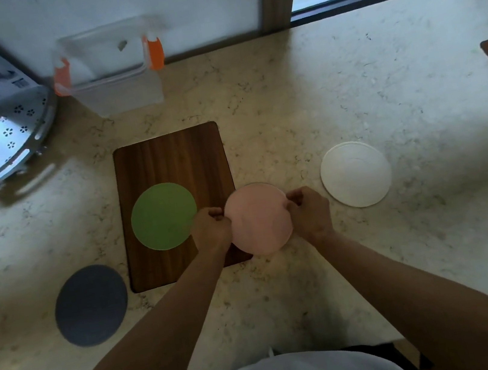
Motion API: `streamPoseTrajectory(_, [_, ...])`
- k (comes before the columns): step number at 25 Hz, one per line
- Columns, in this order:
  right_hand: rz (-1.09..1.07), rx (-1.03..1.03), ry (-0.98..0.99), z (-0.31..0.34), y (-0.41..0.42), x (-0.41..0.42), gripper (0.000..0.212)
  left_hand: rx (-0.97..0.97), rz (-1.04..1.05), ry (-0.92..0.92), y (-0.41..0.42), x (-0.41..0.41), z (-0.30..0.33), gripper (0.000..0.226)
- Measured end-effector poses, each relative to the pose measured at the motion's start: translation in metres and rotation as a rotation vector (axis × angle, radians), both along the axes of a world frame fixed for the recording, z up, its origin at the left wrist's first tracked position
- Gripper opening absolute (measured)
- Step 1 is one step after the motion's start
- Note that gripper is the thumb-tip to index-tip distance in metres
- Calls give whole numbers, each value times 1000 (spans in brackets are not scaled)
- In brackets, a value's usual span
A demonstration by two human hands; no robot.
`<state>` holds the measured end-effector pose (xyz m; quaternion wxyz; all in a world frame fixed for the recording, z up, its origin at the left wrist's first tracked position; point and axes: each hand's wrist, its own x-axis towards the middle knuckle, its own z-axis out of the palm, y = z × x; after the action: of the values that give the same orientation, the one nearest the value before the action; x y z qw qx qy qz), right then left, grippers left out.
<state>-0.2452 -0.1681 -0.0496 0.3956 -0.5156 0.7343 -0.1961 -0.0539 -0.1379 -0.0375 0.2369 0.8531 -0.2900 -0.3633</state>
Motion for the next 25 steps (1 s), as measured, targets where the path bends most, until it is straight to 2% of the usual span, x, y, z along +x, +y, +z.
streamPoseTrajectory(5, [-119,-72,31,12,-23,-54,27,-79,-188,12,-43,-47,12,24])
streamPoseTrajectory(9, [-232,-96,72,17,-40,-116,23,-73,-301,100,-81,-105,15,17])
streamPoseTrajectory(17, [-330,-64,106,2,-67,-188,19,-9,-341,157,-129,-176,3,19])
streamPoseTrajectory(22, [-307,-57,96,-11,-73,-195,18,18,-400,82,-137,-184,-4,24])
streamPoseTrajectory(25, [-285,-85,191,-18,-73,-192,19,-4,-484,-47,-136,-188,-2,19])
